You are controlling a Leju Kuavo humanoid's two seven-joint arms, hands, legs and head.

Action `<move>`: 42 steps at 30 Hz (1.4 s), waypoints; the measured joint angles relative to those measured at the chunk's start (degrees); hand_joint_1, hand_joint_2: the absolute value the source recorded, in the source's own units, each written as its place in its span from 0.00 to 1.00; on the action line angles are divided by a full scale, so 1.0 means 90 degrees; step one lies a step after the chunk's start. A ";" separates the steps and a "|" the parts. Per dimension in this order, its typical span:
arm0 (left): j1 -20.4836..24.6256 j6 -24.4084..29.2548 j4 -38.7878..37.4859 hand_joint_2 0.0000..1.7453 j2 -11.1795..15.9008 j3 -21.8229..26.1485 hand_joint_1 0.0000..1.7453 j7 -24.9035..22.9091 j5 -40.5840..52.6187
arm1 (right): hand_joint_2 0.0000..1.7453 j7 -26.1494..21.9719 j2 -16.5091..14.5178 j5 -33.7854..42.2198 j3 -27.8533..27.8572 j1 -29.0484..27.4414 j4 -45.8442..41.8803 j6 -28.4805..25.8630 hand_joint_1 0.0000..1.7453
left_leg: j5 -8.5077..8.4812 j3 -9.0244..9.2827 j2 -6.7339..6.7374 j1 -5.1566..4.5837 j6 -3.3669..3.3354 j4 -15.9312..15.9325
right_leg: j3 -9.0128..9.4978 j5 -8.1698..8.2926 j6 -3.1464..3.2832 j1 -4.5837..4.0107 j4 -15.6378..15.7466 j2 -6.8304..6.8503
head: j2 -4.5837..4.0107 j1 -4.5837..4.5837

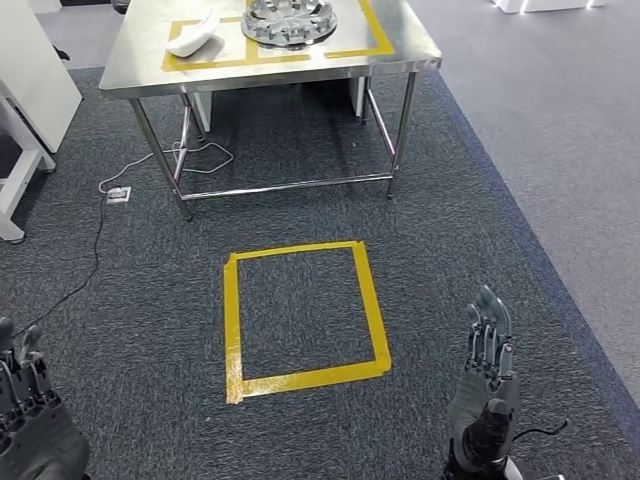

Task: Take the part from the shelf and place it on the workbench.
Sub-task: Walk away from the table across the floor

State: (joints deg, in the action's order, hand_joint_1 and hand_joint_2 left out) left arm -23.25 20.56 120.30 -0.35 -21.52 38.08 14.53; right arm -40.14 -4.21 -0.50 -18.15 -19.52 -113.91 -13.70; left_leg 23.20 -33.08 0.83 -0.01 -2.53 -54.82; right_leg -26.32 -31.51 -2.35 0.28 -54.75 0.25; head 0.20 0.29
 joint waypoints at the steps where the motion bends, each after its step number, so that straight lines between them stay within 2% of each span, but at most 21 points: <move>1: 0.0004 -0.0005 0.0001 0.00 -0.0004 -0.0001 0.00 0.0005 -0.0008 | 0.00 -0.0002 0.0001 0.0002 0.0001 0.0007 -0.0014 0.0014 0.00 | -0.0047 0.0020 0.0032 0.0029 -0.0010 0.0085 | -0.0112 -0.0159 -0.0021 0.0000 -0.0223 -0.0010 | 0.0000 0.0009; 4: 0.0014 -0.0021 -0.0002 0.00 -0.0011 -0.0003 0.00 0.0012 -0.0047 | 0.00 -0.0002 0.0007 0.0009 0.0003 0.0003 -0.0020 0.0037 0.00 | -0.0088 -0.0017 0.0146 0.0067 -0.0002 0.0126 | -0.0751 -0.0759 -0.0129 0.0079 -0.1433 -0.0020 | 0.0000 0.0023; 5: 0.0015 -0.0026 -0.0004 0.00 -0.0010 -0.0003 0.00 0.0012 -0.0061 | 0.00 -0.0001 0.0010 0.0015 0.0004 -0.0004 -0.0020 0.0041 0.00 | -0.0088 -0.0032 0.0190 0.0080 0.0019 0.0115 | -0.0879 -0.0779 -0.0175 0.0116 -0.1651 -0.0017 | 0.0000 0.0021; 6: 0.0018 -0.0030 -0.0007 0.00 -0.0010 -0.0003 0.00 0.0012 -0.0070 | 0.00 -0.0001 0.0012 0.0024 0.0004 -0.0009 -0.0020 0.0044 0.00 | -0.0082 -0.0047 0.0237 0.0103 0.0052 0.0091 | -0.0884 -0.0662 -0.0227 0.0154 -0.1615 -0.0003 | 0.0000 0.0020; 9: 0.0022 -0.0036 -0.0010 0.00 -0.0012 -0.0003 0.00 0.0012 -0.0082 | 0.00 -0.0001 0.0013 0.0040 0.0004 -0.0003 -0.0019 0.0052 0.00 | 0.0017 -0.0122 0.0391 0.0193 0.0241 -0.0136 | -0.0404 -0.0023 -0.0374 0.0252 -0.0536 0.0243 | 0.0001 0.0036; 11: 0.0020 -0.0039 -0.0010 0.00 -0.0010 -0.0002 0.00 0.0018 -0.0081 | 0.00 0.0000 0.0013 0.0049 0.0005 0.0003 -0.0026 0.0061 0.00 | 0.0099 -0.0159 0.0470 0.0203 0.0372 -0.0292 | -0.0300 0.0095 -0.0263 0.0253 -0.0241 0.0345 | 0.0001 0.0044; 14: 0.0023 -0.0049 -0.0012 0.00 -0.0006 -0.0003 0.00 0.0022 -0.0081 | 0.00 0.0000 0.0013 0.0076 0.0017 -0.0017 -0.0032 0.0082 0.00 | 0.0128 -0.0127 0.0565 0.0235 0.0493 -0.0324 | -0.0398 0.0105 -0.0012 0.0220 -0.0336 0.0181 | 0.0001 0.0032; 16: 0.0022 -0.0055 -0.0012 0.00 -0.0005 -0.0003 0.00 0.0022 -0.0078 | 0.00 0.0000 0.0013 0.0089 0.0020 -0.0029 -0.0038 0.0098 0.00 | 0.0424 -0.0218 0.0379 0.0264 0.0529 -0.0612 | -0.0412 0.0169 0.0096 0.0214 -0.0340 0.0070 | 0.0001 0.0007; 19: 0.0015 -0.0058 -0.0013 0.00 -0.0002 -0.0003 0.00 0.0021 -0.0071 | 0.00 -0.0001 0.0013 0.0097 0.0019 -0.0030 -0.0047 0.0118 0.00 | 0.1188 -0.0638 0.0026 0.0228 0.0488 -0.1831 | -0.0475 0.0251 0.0193 0.0158 -0.0349 -0.0130 | 0.0000 -0.0039; 21: 0.0017 -0.0060 -0.0014 0.00 0.0000 -0.0003 0.00 0.0021 -0.0069 | 0.00 -0.0001 0.0013 0.0097 0.0023 -0.0038 -0.0047 0.0122 0.00 | 0.1245 -0.0703 -0.0025 0.0174 0.0404 -0.2165 | -0.0507 0.0272 0.0216 0.0099 -0.0355 -0.0301 | 0.0000 -0.0045; 23: 0.0018 -0.0062 -0.0015 0.00 0.0000 -0.0003 0.00 0.0021 -0.0065 | 0.00 -0.0001 0.0013 0.0097 0.0026 -0.0039 -0.0047 0.0123 0.00 | 0.0865 -0.0390 -0.0156 0.0103 0.0259 -0.1593 | -0.0500 0.0278 0.0220 0.0050 -0.0356 -0.0488 | 0.0001 -0.0046; 26: 0.0010 -0.0064 -0.0014 0.00 0.0001 -0.0002 0.00 0.0024 -0.0061 | 0.00 -0.0001 0.0013 0.0098 0.0025 -0.0019 -0.0047 0.0131 0.00 | 0.0483 0.0064 -0.0653 0.0049 0.0027 -0.0631 | -0.0539 0.0301 0.0173 0.0050 -0.0367 -0.0739 | 0.0002 -0.0044; 27: 0.0008 -0.0067 -0.0014 0.00 0.0002 -0.0001 0.00 0.0026 -0.0061 | 0.00 -0.0001 0.0013 0.0098 0.0026 -0.0014 -0.0047 0.0133 0.00 | 0.0494 0.0096 -0.0703 0.0042 -0.0004 -0.0549 | -0.0577 0.0320 0.0137 0.0072 -0.0368 -0.0818 | 0.0002 -0.0053; 29: 0.0022 -0.0075 -0.0015 0.00 -0.0001 0.0001 0.00 0.0029 -0.0059 | 0.00 -0.0001 0.0013 0.0099 0.0032 -0.0026 -0.0051 0.0138 0.00 | 0.0494 0.0126 -0.0539 0.0038 0.0002 -0.0414 | -0.0671 0.0350 0.0058 0.0101 -0.0366 -0.0904 | 0.0002 -0.0073; 31: 0.0033 -0.0081 -0.0015 0.00 -0.0010 0.0002 0.00 0.0030 -0.0056 | 0.00 -0.0003 0.0013 0.0100 0.0038 -0.0030 -0.0061 0.0140 0.00 | 0.0474 0.0167 -0.0334 0.0065 0.0013 -0.0272 | -0.0830 0.0203 -0.0006 0.0074 -0.0570 -0.0596 | 0.0002 -0.0041; 33: 0.0021 -0.0082 -0.0017 0.00 -0.0014 0.0007 0.00 0.0031 -0.0056 | 0.00 -0.0003 0.0013 0.0101 0.0038 -0.0009 -0.0067 0.0141 0.00 | 0.0460 0.0176 -0.0123 0.0063 0.0010 -0.0228 | -0.1140 -0.0185 -0.0064 0.0058 -0.1226 -0.0184 | 0.0001 -0.0009; 35: 0.0017 -0.0082 -0.0021 0.00 -0.0014 0.0012 0.00 0.0031 -0.0060 | 0.00 -0.0001 0.0013 0.0102 0.0038 -0.0008 -0.0066 0.0141 0.00 | 0.0462 0.0168 0.0094 0.0048 0.0002 -0.0235 | -0.1427 -0.0464 -0.0114 0.0069 -0.1898 -0.0074 | 0.0000 -0.0001; 36: 0.0020 -0.0082 -0.0023 0.00 -0.0015 0.0013 0.00 0.0031 -0.0060 | 0.00 0.0000 0.0013 0.0103 0.0039 -0.0016 -0.0066 0.0140 0.00 | 0.0463 0.0166 0.0195 0.0044 0.0003 -0.0239 | -0.1438 -0.0445 -0.0130 0.0074 -0.1976 -0.0058 | 0.0001 -0.0001; 38: 0.0023 -0.0083 -0.0026 0.00 -0.0015 0.0014 0.00 0.0031 -0.0060 | 0.00 0.0001 0.0013 0.0105 0.0040 -0.0025 -0.0066 0.0141 0.00 | 0.0470 0.0168 0.0376 0.0043 0.0014 -0.0253 | -0.1092 -0.0121 -0.0143 0.0081 -0.1427 0.0045 | 0.0001 0.0000; 40: 0.0025 -0.0090 -0.0027 0.00 -0.0016 0.0014 0.00 0.0031 -0.0061 | 0.00 0.0002 0.0013 0.0104 0.0042 -0.0020 -0.0067 0.0149 0.00 | 0.0492 0.0172 0.0519 0.0024 0.0064 -0.0294 | -0.0620 0.0148 -0.0107 0.0065 -0.0583 0.0308 | 0.0000 -0.0005; 42: 0.0027 -0.0100 -0.0027 0.00 -0.0016 0.0014 0.00 0.0033 -0.0061 | 0.00 0.0001 0.0013 0.0100 0.0047 -0.0017 -0.0071 0.0163 0.00 | 0.0503 0.0183 0.0626 0.0009 0.0141 -0.0323 | -0.0472 0.0205 -0.0025 0.0034 -0.0253 0.0414 | 0.0001 -0.0018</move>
State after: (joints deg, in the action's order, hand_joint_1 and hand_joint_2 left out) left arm -23.01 19.66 120.05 -0.50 -21.40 38.38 13.98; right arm -40.13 -4.09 0.40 -17.73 -19.68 -114.55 -12.23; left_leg 27.72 -31.44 6.47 0.08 -1.26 -57.73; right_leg -30.56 -29.67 -2.58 0.59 -57.03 3.98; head 0.20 0.13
